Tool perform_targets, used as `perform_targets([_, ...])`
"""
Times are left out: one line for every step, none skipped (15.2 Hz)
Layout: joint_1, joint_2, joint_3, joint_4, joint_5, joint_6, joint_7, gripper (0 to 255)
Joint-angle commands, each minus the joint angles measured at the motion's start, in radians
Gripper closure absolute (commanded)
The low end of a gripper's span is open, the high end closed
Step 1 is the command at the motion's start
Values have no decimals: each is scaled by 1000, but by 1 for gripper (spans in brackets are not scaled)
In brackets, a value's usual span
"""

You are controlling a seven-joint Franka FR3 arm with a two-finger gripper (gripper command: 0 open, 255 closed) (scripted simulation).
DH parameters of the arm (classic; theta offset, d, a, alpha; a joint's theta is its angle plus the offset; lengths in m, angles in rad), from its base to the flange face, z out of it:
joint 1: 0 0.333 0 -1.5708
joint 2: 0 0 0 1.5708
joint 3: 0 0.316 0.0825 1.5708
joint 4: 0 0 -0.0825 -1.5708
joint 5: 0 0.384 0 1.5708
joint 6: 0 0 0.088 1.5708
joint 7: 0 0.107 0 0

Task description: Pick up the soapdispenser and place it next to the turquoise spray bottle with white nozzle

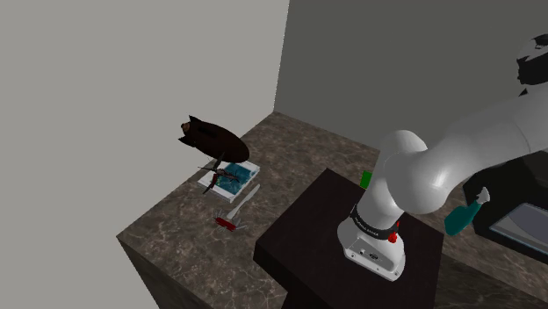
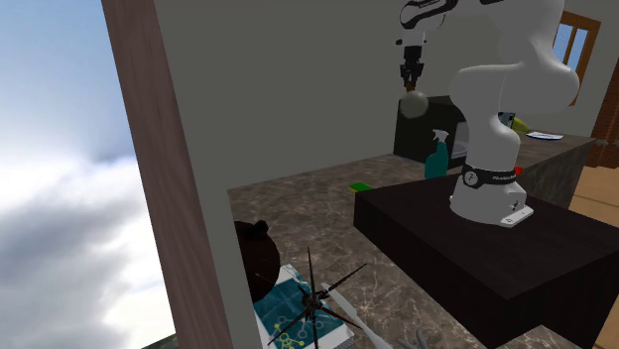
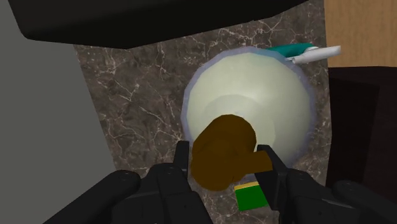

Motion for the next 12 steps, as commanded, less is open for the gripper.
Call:
perform_targets([-10,-2,0,-26,-3,23,5,255])
perform_targets([-14,-4,-2,-38,-6,35,8,255])
perform_targets([-17,-7,-3,-50,-9,46,11,255])
perform_targets([-19,-10,-5,-61,-12,57,14,255])
perform_targets([-22,-13,-7,-71,-15,68,16,255])
perform_targets([-24,-16,-9,-82,-18,79,19,255])
perform_targets([-26,-20,-12,-92,-22,90,22,255])
perform_targets([-27,-23,-14,-102,-25,101,25,255])
perform_targets([-29,-27,-17,-111,-29,111,28,255])
perform_targets([-30,-30,-20,-120,-33,122,31,255])
perform_targets([-31,-34,-23,-129,-37,132,34,255])
perform_targets([-32,-38,-26,-137,-41,142,37,255])
